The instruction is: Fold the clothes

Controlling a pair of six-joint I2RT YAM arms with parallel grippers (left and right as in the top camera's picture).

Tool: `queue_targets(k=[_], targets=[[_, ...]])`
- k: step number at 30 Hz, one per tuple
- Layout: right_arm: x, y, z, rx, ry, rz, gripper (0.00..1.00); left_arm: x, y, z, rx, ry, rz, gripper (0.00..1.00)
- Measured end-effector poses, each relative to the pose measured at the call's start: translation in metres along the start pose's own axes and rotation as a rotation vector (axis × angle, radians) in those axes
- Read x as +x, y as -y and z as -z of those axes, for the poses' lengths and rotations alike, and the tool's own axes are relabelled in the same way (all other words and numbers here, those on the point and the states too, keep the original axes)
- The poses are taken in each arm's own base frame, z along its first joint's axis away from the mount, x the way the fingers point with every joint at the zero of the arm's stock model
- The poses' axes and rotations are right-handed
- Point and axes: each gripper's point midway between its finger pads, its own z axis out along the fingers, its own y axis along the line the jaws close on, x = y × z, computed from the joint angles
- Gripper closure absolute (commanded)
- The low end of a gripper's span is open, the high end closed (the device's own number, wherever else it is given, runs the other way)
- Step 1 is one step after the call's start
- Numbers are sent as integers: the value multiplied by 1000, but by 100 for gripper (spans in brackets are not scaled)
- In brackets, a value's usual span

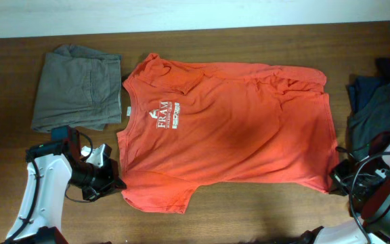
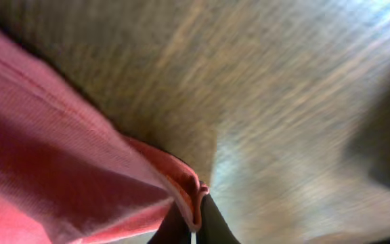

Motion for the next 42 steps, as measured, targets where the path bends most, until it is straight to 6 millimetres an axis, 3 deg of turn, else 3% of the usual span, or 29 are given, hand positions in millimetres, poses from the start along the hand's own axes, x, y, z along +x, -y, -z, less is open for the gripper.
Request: queue_targets(k=[5,11,17,22,30,42], targets=[[7,-2,23,-19,-9,22,96,1,0,0,1,-2,1,100],[5,-14,94,-74,153,89,96,10,2,0,14,-37,18,99],[18,-16,140,-114,300,119,96,14,13,13,40,27,-15,99],[20,-20,151,-144,354,129,96,5,25,31,61,182,-101,100],[-10,-53,163,-296,446,173,96,-33,36,42,94,339,-190,99],[-55,-97,163,-381,539,254,96,-91,64,31,156,450,-341,99]])
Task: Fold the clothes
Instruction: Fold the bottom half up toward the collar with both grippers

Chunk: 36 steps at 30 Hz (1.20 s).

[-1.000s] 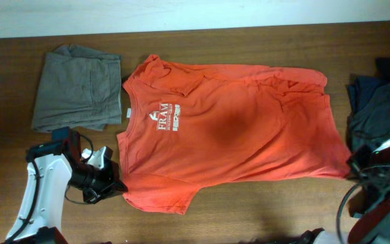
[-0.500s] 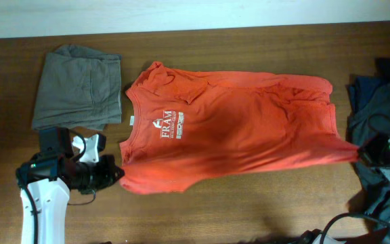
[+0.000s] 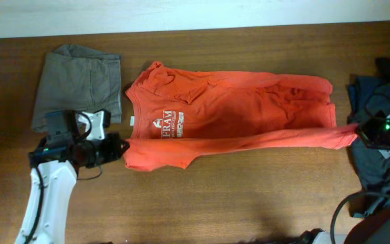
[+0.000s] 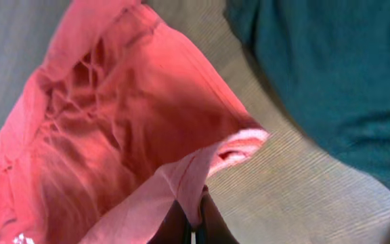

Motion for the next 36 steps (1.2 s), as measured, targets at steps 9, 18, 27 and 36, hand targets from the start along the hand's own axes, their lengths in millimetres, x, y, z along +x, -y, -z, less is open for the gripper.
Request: queue_targets(k=[9,18,27,36], targets=[[-13,0,-16,-12,19,-16,96,-28,-1,-24,6,65,-84,99],[-20,1,-26,-16,25,-15,96,-50,-7,-40,-5,129,-134,99],[-18,8,-43,-5,-12,-29,96,-56,-4,-59,0,135,-170,99],[-16,6,-46,-13,-24,-24,91,-53,-10,-61,-22,122,-149,100]])
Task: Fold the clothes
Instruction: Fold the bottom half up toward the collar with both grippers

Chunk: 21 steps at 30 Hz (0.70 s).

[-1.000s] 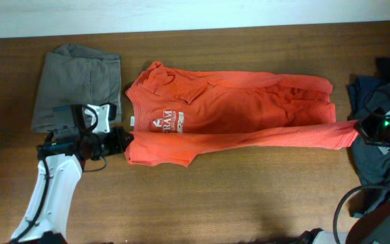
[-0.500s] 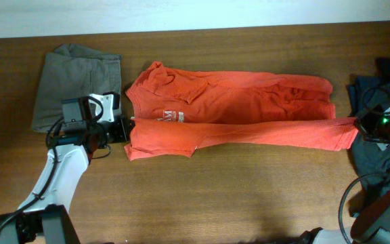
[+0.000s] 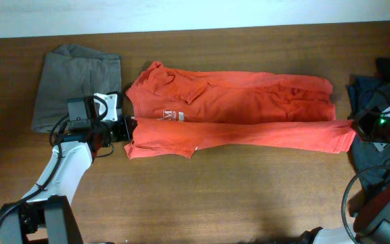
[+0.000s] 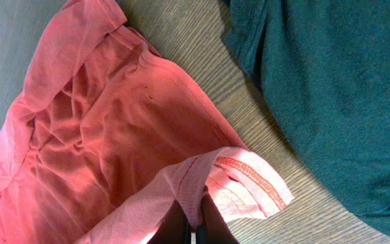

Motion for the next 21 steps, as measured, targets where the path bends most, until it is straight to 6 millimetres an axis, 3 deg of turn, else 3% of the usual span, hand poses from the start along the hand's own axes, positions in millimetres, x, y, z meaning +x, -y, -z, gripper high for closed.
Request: queue_targets(k=[5,7,9,21], targets=[[5,-11,-2,-29,-16,36,74,-2,-13,5,-23,11,38,99],[7,-17,-4,-38,-21,63,53,-2,-16,6,-27,14,47,100],[9,-20,-5,-42,-26,78,42,-2,-16,7,-27,14,47,99],[41,15,-9,114,-132,41,41,-2,-15,6,-26,14,47,99]])
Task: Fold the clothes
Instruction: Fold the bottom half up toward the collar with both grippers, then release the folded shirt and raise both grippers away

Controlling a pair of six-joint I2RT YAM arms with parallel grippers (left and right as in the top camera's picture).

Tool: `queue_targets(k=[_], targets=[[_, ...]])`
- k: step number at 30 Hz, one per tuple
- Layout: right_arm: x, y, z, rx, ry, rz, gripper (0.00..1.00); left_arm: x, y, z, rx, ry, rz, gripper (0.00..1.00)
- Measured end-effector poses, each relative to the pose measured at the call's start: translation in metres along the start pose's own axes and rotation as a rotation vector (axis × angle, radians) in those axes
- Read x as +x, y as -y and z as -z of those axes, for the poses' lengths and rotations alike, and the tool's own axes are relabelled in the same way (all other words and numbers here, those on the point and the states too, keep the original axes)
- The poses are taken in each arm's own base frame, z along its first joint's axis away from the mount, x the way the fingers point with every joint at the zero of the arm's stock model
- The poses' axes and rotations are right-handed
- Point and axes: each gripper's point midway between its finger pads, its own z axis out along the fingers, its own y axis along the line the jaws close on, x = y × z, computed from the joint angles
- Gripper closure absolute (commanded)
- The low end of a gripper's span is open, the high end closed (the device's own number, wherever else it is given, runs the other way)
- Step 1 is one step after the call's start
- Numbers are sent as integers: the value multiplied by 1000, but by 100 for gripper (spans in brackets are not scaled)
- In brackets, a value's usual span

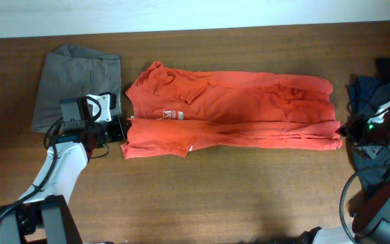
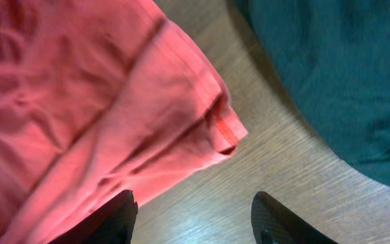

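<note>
An orange T-shirt (image 1: 235, 112) with a white chest logo lies on the wooden table (image 1: 215, 196), doubled lengthwise into a long band, its front half laid over the back half. My right gripper (image 1: 347, 129) sits just off the shirt's right end. The right wrist view shows this gripper (image 2: 191, 200) open over bare wood, with the shirt's hem corner (image 2: 222, 129) lying flat just ahead of the fingers (image 2: 107, 220). My left gripper (image 1: 119, 129) is at the shirt's left edge near the collar; the overhead view does not show how its jaws stand.
A folded grey garment (image 1: 76, 85) lies at the back left, right behind the left arm. A pile of dark blue and teal clothes (image 1: 384, 88) sits at the right edge, and the teal cloth (image 2: 330, 74) is close beside the right gripper.
My right gripper let go of the shirt's hem and now stands open; the hem corner lies flat on the table. The shirt's right end lies a little further left. The left gripper shifted slightly left.
The shirt lay spread flat, with both grippers at its near edge and the right one shut on the hem corner. Then the near edge was held up and halfway across. Then it lay folded over the back half, still gripped, and now the right gripper has let go.
</note>
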Motion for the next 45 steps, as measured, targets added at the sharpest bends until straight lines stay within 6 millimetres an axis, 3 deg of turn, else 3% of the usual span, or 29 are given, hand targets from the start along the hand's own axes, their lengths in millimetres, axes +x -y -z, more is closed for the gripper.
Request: queue_targets(k=[1,2,4,6,10,12,13,16,19,22,24,28,29,31,35,39,45], targets=[[3,3,-6,2,-3,-2,42,2,0,0,-1,-7,4,98],[6,4,-9,3,-11,-4,44,4,-1,0,-3,-14,9,87],[14,7,-15,2,-36,-13,47,9,-3,1,-10,-34,29,55],[15,5,-18,-13,-43,-4,49,11,-6,2,-11,-42,43,42],[14,-4,-11,-51,-52,26,47,14,-10,12,25,-62,107,41],[9,-10,0,-59,-45,36,41,5,-5,19,50,-59,120,41],[1,-18,14,-70,-21,52,40,-9,3,26,74,-43,102,41],[-16,-45,50,-99,41,111,36,-50,34,42,101,7,1,41],[-31,-79,74,-140,128,199,34,-95,83,53,112,92,-173,42],[-38,-112,82,-184,192,289,34,-118,126,54,117,139,-302,44],[-36,-125,80,-200,200,323,34,-129,135,42,106,142,-334,45],[-30,-138,78,-218,197,359,34,-148,112,-13,58,117,-333,47],[-30,-138,77,-217,195,358,34,-147,96,-40,39,93,-319,47],[-28,-137,76,-213,183,354,34,-142,73,-76,15,55,-301,47],[-20,-132,73,-200,144,342,34,-126,46,-119,-15,-6,-272,47],[-16,-129,72,-191,125,335,34,-124,38,-131,-26,-12,-270,53],[-16,-127,72,-181,124,333,34,-130,37,-130,-38,5,-279,60]])
